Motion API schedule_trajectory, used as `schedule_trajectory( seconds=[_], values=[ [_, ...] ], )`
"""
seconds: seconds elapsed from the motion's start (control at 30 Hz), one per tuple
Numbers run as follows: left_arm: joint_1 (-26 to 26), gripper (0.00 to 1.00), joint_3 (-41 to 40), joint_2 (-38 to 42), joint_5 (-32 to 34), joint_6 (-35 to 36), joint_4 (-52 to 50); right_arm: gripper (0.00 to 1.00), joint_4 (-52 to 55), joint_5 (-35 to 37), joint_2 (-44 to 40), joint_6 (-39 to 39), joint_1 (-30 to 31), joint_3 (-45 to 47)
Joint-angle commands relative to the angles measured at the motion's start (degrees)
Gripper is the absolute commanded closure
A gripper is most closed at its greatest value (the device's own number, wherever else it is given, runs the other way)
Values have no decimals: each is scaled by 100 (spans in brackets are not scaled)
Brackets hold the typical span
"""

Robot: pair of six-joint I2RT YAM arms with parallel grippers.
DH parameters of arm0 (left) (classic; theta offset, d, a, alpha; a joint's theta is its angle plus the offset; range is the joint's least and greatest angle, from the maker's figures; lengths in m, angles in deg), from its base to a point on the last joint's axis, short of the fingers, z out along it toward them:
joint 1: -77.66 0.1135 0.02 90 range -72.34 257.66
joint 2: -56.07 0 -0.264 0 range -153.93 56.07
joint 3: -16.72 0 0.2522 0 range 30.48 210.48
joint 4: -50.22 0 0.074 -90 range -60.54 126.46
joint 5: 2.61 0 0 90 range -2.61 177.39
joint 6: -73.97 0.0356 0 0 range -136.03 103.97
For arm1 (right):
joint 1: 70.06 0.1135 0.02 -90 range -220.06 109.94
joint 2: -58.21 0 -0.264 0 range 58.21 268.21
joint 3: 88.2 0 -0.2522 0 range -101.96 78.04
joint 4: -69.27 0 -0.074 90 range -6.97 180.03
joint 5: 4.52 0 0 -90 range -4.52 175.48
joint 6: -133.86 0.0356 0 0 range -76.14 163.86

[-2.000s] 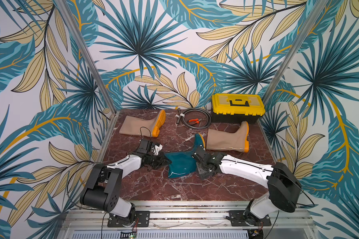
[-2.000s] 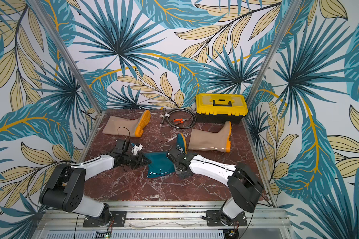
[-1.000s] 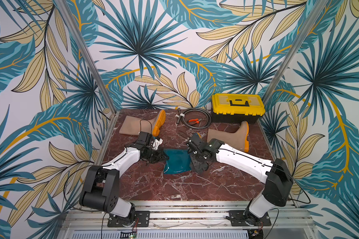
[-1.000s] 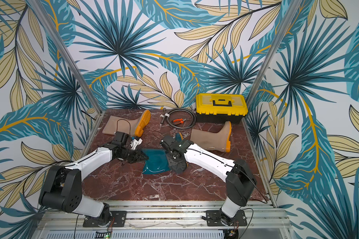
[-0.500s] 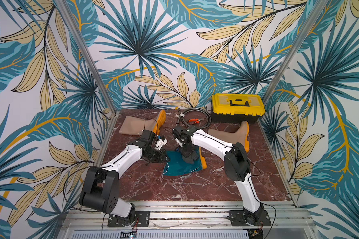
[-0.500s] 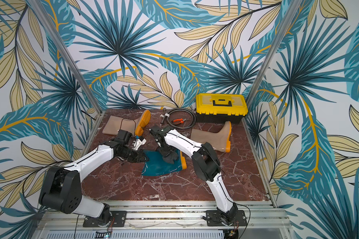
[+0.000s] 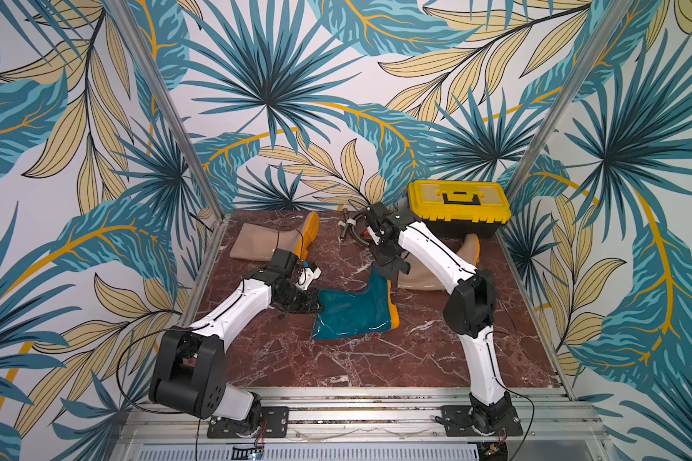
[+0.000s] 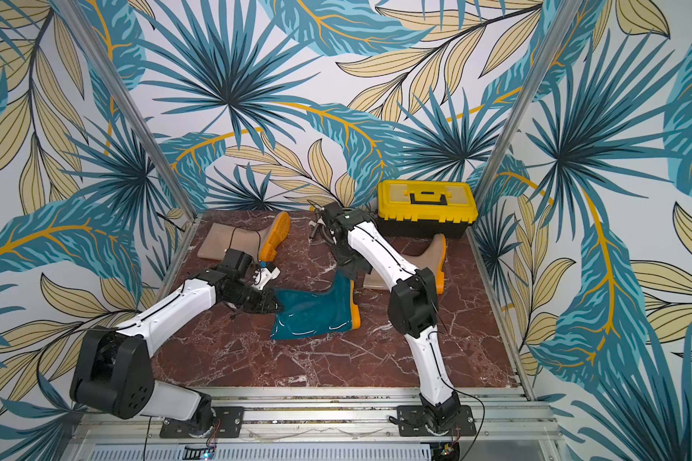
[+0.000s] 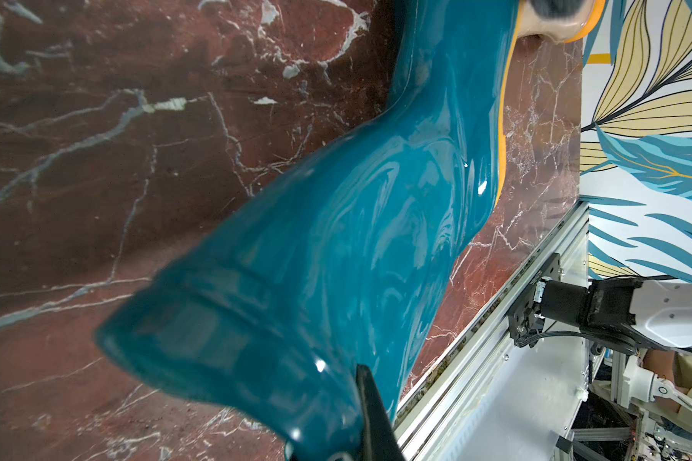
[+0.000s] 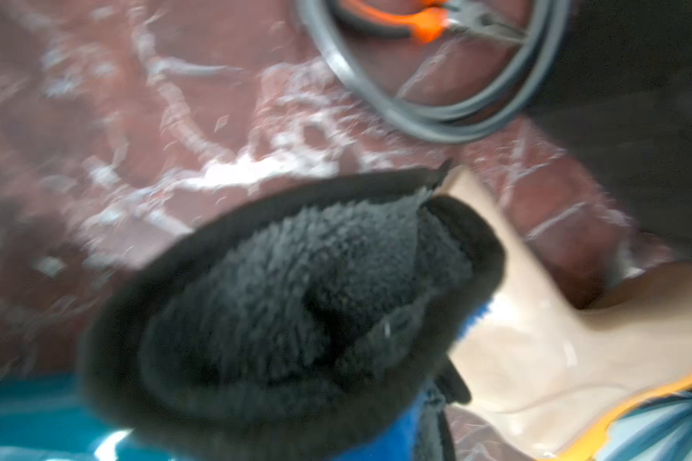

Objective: Wipe the rubber boots with a cloth
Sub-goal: Wipe the dirt off the rubber boot.

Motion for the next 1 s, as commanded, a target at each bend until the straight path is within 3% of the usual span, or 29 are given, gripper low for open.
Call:
schedule_trajectory(
  seconds=[0.0, 0.13, 0.23, 0.33, 0.47, 0.57, 0.63, 0.8, 0.97],
  values=[
    [-23, 100, 143, 112, 24, 144, -181, 100, -631, -1069, -1067, 292, 532, 1199],
    [-19, 100, 209, 104, -9, 145, -183, 100, -1077, -1391, -1401, 534, 859, 2153],
    [-14, 100, 272, 59, -91, 159, -176, 100, -1053, -1301, -1021, 373, 912, 2226],
    [-21, 100, 339, 34, -190, 238, -202, 100, -722, -740, -385, -35, 719, 1612],
    [-3, 100, 394, 116, -92, 330, -293, 100, 9, -289, 378, -221, 154, -74],
    [-3, 100, 338, 145, 7, 278, -294, 100, 236, -137, 490, -30, 38, -1079],
    [4, 100, 334, 89, 25, 179, -288, 100, 122, -274, 316, 193, 40, -1162],
    [-4, 100, 441, -120, 213, -61, -279, 100, -243, -511, -362, 778, 41, -211],
    [4, 100, 545, -191, 399, -355, -268, 100, -1363, -1107, -1528, 1466, 59, 1907]
  ],
)
